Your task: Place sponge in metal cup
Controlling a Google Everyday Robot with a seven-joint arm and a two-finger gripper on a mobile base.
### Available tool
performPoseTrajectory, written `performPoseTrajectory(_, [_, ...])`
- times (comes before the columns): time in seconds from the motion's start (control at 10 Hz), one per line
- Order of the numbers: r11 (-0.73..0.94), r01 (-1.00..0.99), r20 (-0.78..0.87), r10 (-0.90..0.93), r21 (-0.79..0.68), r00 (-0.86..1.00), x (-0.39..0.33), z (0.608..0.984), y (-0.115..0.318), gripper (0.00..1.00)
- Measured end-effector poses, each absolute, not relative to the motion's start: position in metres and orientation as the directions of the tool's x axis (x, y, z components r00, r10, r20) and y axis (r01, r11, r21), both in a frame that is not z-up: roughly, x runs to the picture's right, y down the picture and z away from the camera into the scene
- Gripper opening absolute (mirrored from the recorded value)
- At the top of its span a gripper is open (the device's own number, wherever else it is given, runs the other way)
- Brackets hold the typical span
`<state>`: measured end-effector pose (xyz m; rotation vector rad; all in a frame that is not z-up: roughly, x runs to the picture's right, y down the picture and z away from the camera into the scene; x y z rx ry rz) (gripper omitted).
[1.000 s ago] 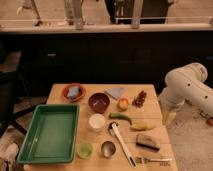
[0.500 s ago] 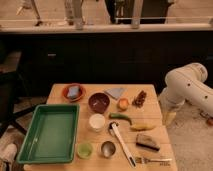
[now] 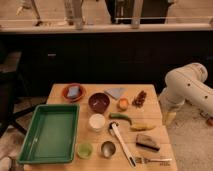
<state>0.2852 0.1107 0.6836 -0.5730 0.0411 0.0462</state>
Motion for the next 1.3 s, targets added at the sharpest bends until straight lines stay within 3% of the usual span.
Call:
performPoseTrajectory(0.8, [0.848,-0.023,-0.025,0.012,-0.529,1.0,0.282,0.684,0.107,0.8])
performPoseTrajectory(1.3, [0.872,0.288,0.255,-0.197,-0.395,0.947,0.231,0.678,0.086,0.8])
